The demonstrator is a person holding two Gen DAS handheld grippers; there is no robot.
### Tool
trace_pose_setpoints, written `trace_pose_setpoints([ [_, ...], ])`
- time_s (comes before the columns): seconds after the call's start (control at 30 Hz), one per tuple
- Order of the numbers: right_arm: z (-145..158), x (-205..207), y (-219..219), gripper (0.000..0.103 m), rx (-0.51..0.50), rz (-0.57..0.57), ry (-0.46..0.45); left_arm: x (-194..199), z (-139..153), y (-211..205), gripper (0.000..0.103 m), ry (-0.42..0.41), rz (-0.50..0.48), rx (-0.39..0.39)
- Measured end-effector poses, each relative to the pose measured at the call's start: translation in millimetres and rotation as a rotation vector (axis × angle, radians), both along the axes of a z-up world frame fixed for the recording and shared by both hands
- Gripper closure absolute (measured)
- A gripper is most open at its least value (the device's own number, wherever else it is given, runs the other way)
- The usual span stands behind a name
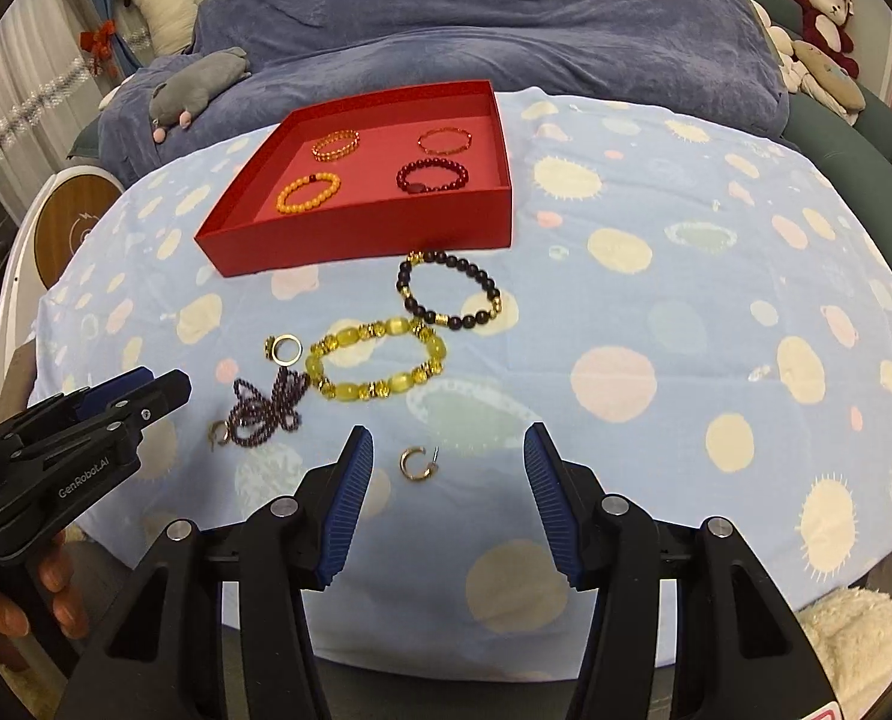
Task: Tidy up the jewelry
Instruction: 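Lower the left tool onto the purple bead bracelet and close it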
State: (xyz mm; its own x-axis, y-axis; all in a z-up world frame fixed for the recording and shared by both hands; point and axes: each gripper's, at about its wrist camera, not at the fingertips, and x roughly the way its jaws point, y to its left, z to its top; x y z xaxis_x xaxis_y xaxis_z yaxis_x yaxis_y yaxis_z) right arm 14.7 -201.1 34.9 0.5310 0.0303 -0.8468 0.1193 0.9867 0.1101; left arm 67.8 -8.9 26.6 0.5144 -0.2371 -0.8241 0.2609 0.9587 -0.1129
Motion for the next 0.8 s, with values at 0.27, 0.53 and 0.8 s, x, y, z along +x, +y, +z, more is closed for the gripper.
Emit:
trace_pose_setpoints([
  [0.27,-17,-20,7,0.052,-0.001,0.011,0.028,-17,-8,-15,0.066,0.017,-0.026,-0.018],
  [0.53,-20,-21,4,0.052,0.019,-0.001,0.033,-1,-21,-27,0.067,0.064,-0.006,-0.053],
  [0.8,-23,-21,2,0.052,0.035,-0.009,0.043,8,-33,-32,0.085,0.087,-0.010,-0.064],
])
